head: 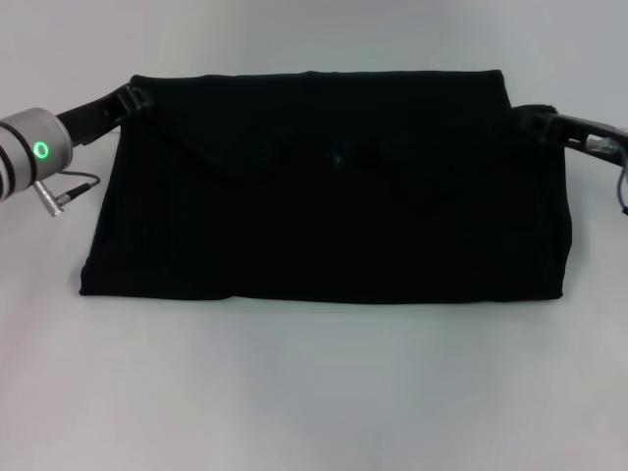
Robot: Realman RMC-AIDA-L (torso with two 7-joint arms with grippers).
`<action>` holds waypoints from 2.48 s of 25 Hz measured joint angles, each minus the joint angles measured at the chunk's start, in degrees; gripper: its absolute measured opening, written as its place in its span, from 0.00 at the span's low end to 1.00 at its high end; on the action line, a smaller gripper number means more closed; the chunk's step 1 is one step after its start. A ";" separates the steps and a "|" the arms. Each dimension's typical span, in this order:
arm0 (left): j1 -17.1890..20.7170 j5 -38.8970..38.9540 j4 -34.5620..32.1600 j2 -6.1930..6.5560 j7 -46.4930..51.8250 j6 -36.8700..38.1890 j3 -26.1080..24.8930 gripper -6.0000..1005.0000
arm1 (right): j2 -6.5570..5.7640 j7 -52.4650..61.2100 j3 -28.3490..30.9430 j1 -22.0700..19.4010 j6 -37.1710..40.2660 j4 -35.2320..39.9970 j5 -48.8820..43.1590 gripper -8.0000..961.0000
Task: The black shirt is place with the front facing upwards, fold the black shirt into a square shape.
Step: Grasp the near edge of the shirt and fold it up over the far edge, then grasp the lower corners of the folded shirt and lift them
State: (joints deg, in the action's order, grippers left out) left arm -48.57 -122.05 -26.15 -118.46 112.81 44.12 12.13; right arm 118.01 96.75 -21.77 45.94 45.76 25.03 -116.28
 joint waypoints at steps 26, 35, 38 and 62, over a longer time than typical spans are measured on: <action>7.27 6.23 4.35 8.00 3.74 17.55 13.29 0.55 | -1.25 -9.93 -1.46 -6.10 18.75 1.46 2.88 0.74; 12.98 1.19 -3.81 9.03 5.10 26.31 18.99 0.65 | -0.64 -23.76 -10.15 -13.11 34.82 1.30 2.54 0.76; 13.35 -1.38 -4.17 8.67 4.85 24.27 19.26 0.68 | 0.07 -24.85 -12.03 -14.00 35.17 0.95 2.49 0.76; 12.52 -7.02 -3.87 5.74 5.37 17.02 23.16 0.88 | 0.72 -24.71 -13.21 -14.87 35.38 0.71 2.46 0.76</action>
State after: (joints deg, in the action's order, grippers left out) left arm -36.06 -129.07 -30.01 -112.72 118.18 61.14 35.29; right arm 118.73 72.04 -34.98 31.07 81.14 25.75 -113.82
